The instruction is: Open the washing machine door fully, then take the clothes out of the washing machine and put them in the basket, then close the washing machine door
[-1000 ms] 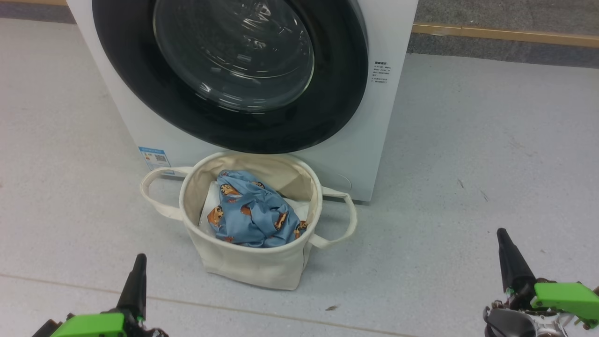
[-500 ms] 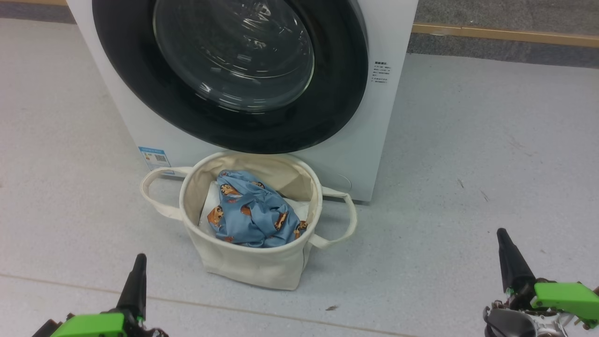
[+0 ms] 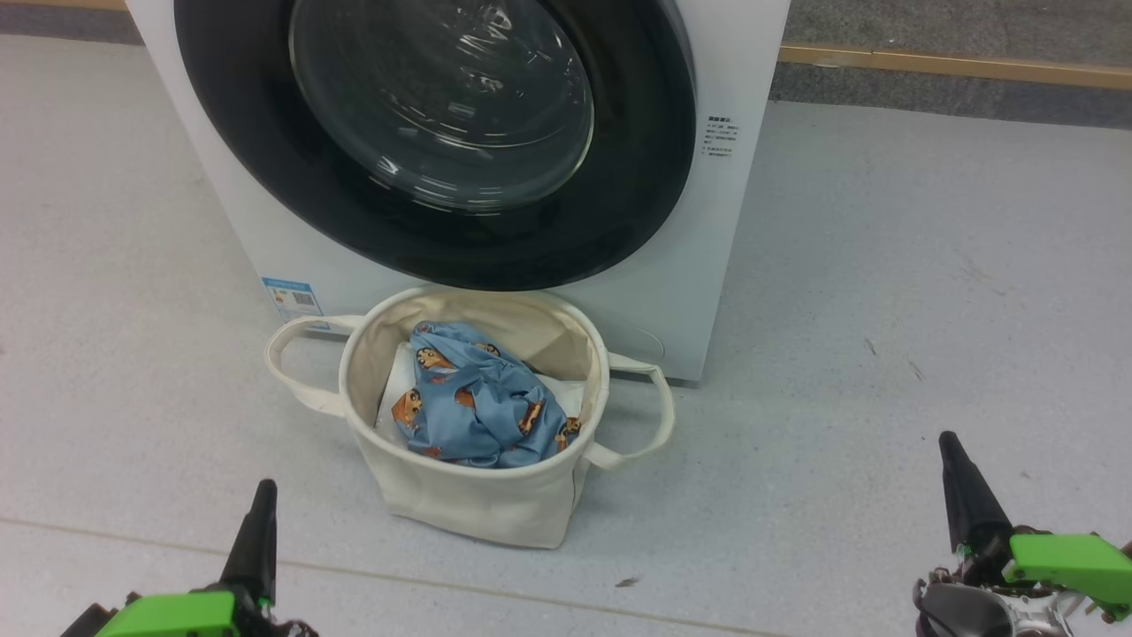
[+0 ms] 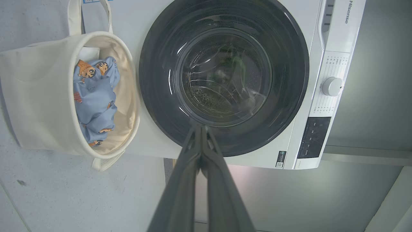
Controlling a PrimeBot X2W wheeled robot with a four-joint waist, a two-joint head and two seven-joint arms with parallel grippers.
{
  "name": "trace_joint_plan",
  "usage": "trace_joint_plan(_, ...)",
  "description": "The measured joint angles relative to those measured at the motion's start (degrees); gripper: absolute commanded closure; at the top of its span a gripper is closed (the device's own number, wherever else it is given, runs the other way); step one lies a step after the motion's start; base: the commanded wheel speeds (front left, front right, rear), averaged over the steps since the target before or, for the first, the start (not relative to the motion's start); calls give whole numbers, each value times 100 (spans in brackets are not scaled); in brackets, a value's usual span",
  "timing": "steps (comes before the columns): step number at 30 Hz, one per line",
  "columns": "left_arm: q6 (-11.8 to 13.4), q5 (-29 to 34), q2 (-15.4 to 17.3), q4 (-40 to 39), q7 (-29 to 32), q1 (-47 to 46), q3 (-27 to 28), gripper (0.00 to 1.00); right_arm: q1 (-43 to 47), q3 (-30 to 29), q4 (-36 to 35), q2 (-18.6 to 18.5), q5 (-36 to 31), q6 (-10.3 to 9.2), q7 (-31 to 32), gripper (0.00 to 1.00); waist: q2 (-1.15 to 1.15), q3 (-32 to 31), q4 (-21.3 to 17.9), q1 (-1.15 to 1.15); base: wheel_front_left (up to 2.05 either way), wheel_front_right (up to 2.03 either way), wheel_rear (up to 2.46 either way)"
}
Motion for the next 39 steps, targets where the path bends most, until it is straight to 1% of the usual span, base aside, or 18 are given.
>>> trace_joint_plan(39, 0, 0, 0, 0, 0, 0, 0, 100, 0, 0, -1, 0, 0, 0, 0, 100, 0, 0, 0, 0, 0, 0, 0)
